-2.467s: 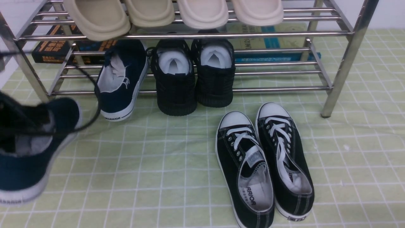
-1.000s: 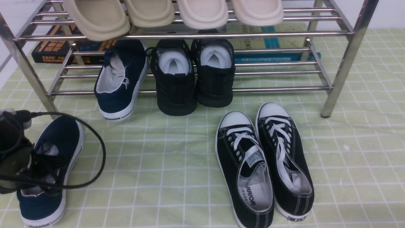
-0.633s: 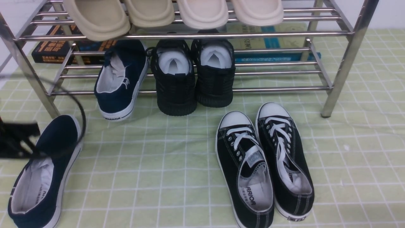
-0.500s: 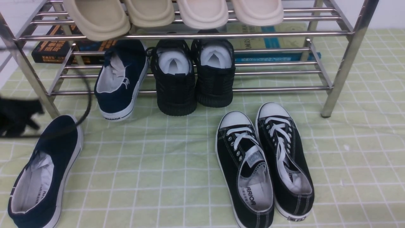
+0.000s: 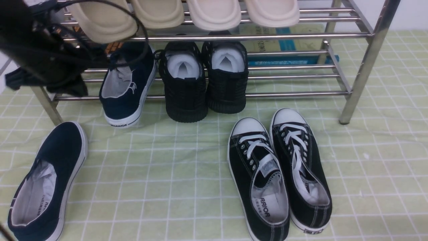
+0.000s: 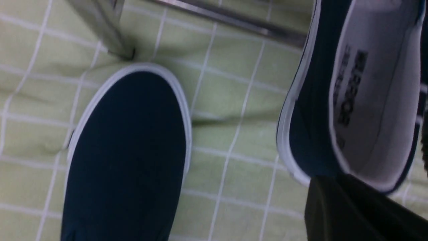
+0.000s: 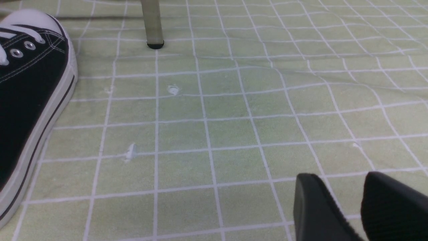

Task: Take the shoes off the shelf with your hand from the green coffee tablecloth.
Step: 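Grasp the leftmost shoe on the bottom shelf of the shoe rack with the left gripper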

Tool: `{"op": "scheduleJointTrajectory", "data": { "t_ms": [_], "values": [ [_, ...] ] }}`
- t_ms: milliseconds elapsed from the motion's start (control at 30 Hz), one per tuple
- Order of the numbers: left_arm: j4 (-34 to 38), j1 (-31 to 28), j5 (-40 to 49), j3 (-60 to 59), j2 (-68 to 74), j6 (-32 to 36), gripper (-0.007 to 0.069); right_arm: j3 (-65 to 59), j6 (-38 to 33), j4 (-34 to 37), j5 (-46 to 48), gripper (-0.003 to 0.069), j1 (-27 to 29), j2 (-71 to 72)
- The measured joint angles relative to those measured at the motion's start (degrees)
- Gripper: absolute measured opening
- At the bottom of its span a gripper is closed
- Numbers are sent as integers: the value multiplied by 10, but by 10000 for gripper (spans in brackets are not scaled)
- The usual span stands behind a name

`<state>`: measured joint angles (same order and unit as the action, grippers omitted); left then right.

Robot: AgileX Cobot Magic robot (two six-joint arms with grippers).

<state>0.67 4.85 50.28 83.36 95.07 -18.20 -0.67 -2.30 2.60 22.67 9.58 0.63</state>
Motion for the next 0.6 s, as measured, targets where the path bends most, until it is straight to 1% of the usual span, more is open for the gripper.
{"op": "scheduleJointTrajectory", "data": {
  "t_ms": [67,100,200,300,400,500,600],
  "values": [
    [2,0,-9,19,23,0,146,0,0,0,0,237,0,0],
    [2,0,-11,21,26,1,153,0,0,0,0,237,0,0],
    [2,0,-44,28,53,6,296,0,0,0,0,237,0,0],
    [2,0,-63,28,71,14,372,0,0,0,0,237,0,0],
    [2,0,-80,28,88,15,403,0,0,0,0,237,0,0],
    [2,0,-93,28,100,16,404,0,0,0,0,237,0,0],
    [2,0,-106,28,115,16,362,0,0,0,0,237,0,0]
  ]
}}
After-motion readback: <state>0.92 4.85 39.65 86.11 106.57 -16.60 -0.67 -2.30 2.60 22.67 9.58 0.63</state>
